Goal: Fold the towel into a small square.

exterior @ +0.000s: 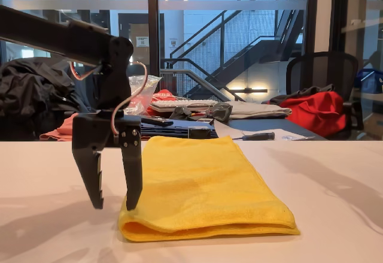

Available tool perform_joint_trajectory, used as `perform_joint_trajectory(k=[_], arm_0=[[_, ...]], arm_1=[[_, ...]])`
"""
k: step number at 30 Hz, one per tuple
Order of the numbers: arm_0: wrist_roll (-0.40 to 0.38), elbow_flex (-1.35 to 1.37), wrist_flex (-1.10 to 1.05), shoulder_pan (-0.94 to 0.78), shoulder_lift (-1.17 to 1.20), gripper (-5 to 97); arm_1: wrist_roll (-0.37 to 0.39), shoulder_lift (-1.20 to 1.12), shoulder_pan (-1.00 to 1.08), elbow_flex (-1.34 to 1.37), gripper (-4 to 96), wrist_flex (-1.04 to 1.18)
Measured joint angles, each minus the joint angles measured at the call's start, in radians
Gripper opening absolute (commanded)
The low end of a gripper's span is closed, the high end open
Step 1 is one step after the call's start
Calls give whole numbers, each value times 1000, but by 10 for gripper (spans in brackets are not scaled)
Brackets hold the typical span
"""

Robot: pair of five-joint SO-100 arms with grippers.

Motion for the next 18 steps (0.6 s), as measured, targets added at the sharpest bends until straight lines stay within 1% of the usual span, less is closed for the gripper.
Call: perform_joint_trajectory(k=[2,6,11,15,16,18], arm_0=[[0,-2,0,21,0,224],[0,-2,0,80,0,224],[-2,-2,0,86,0,224],[-2,2,0,38,0,224],[-2,2,0,32,0,224],[-5,2,0,26,0,224]], arm_1=[[9,-31,14,0,156,0],[0,-98,21,-2,141,-14],[8,-176,20,-55,140,-69],[6,-238,40,-84,137,-77],[0,-244,49,-86,126,-77],[15,-273,71,-97,73,-83]])
